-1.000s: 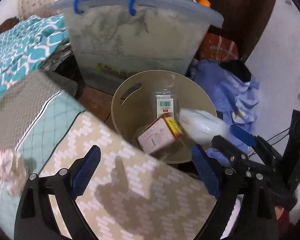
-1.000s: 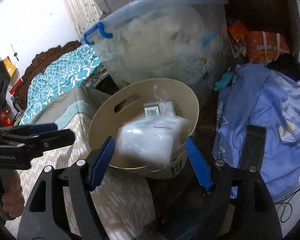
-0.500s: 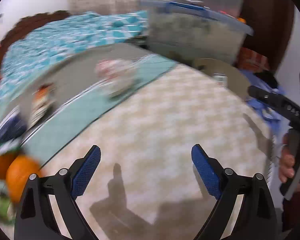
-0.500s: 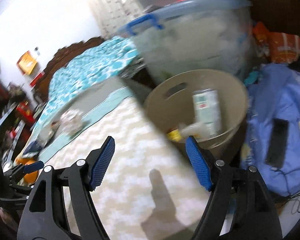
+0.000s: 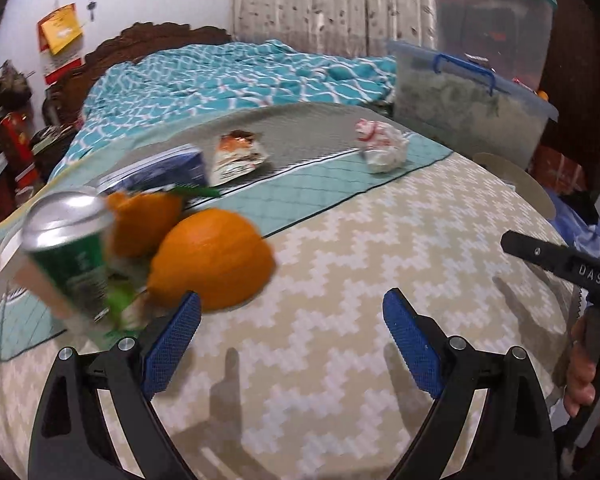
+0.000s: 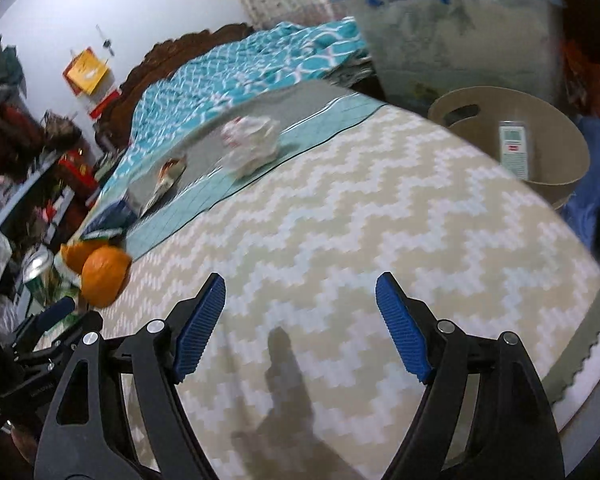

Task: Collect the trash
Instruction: 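Bring both tools back over the bed toward the green can and orange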

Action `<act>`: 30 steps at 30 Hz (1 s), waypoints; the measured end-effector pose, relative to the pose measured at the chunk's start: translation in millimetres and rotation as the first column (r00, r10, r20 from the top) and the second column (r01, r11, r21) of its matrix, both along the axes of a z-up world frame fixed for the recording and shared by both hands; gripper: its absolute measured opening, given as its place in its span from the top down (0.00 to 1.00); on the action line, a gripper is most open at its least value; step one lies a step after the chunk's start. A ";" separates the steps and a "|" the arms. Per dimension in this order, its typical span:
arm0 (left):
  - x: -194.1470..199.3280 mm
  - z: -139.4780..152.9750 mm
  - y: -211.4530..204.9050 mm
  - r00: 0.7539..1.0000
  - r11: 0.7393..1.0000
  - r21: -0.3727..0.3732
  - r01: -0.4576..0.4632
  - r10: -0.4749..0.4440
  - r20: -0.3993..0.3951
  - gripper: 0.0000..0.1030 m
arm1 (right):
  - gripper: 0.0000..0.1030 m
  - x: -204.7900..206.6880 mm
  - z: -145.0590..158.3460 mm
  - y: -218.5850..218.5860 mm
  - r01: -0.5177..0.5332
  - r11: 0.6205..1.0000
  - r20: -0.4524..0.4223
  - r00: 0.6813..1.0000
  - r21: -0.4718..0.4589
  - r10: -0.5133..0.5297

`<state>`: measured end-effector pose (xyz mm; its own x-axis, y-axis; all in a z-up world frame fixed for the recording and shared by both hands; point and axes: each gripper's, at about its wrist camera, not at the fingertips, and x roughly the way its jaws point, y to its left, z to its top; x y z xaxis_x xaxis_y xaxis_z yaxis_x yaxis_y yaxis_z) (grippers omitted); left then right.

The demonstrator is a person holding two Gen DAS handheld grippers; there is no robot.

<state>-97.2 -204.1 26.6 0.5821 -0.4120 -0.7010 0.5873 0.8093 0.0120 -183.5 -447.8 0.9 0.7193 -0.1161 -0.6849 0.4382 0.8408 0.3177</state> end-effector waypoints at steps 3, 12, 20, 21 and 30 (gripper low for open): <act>-1.6 1.4 17.5 0.999 0.999 -0.023 -0.031 0.031 0.008 0.14 | 0.24 8.6 -0.7 17.3 -0.023 1.000 -0.025 0.999 -0.018 0.022; -0.6 8.5 54.4 0.993 0.990 -0.089 -0.106 0.111 0.048 0.14 | 0.22 41.8 10.8 40.4 -0.030 0.998 -0.005 1.000 -0.054 0.030; -3.5 11.5 64.0 0.990 0.983 -0.139 -0.116 0.125 0.063 0.14 | 0.21 46.8 0.1 44.0 -0.031 0.998 -0.017 0.999 -0.052 0.030; -4.6 11.6 63.2 0.990 0.984 -0.136 -0.115 0.124 0.067 0.14 | 0.21 46.2 0.0 43.8 -0.030 0.998 -0.014 0.999 -0.050 0.030; -12.5 14.1 61.6 0.984 0.984 -0.128 -0.122 0.137 0.116 0.14 | 0.20 42.8 2.6 51.0 -0.051 0.995 0.000 0.999 -0.082 0.051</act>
